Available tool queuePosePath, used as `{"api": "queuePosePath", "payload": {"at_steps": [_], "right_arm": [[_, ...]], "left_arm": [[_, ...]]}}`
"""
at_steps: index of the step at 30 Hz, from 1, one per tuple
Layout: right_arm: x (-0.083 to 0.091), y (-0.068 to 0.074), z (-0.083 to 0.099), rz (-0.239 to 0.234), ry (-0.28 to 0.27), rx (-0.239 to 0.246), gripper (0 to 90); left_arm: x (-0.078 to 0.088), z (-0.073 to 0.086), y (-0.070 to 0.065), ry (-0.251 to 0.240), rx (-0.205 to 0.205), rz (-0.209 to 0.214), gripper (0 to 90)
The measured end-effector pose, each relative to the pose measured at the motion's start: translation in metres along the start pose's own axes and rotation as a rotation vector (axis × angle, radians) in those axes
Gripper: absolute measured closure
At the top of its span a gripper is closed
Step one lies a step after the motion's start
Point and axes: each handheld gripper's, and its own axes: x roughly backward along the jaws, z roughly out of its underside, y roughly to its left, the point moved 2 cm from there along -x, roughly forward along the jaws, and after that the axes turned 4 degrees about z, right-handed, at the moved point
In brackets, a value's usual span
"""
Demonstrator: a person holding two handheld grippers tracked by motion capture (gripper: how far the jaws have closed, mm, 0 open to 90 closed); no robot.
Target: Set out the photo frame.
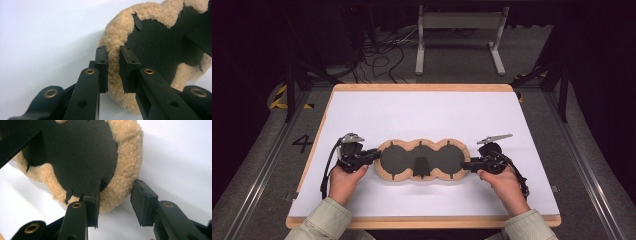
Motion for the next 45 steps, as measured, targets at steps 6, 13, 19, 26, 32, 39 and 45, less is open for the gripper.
{"api": "queuePosePath", "payload": {"at_steps": [6,13,19,26,32,39,45], "right_arm": [[0.002,-0.002,0.001,-0.006,-0.011,-0.006,64.3],[0.005,-0.004,0.001,-0.003,-0.030,-0.009,72.2],[0.008,-0.004,0.000,0.025,-0.059,-0.013,74.5],[0.008,-0.003,0.000,0.065,-0.097,0.012,75.9],[0.011,0.001,0.005,0.078,-0.097,0.058,76.0],[0.022,0.008,0.015,0.094,-0.108,0.120,76.6],[0.030,0.011,0.022,0.088,-0.115,0.154,76.3]], "left_arm": [[0.002,0.000,-0.001,-0.008,-0.008,0.001,78.5],[0.004,0.000,-0.002,-0.024,-0.014,0.005,78.4],[0.009,-0.001,-0.005,-0.067,-0.034,0.012,78.2],[0.015,-0.002,-0.013,-0.120,-0.085,-0.004,78.0],[0.017,0.004,-0.015,-0.080,-0.130,-0.004,78.1],[0.029,0.010,-0.027,-0.078,-0.204,-0.007,78.7],[0.037,0.014,-0.031,-0.064,-0.205,0.028,78.9]]}}
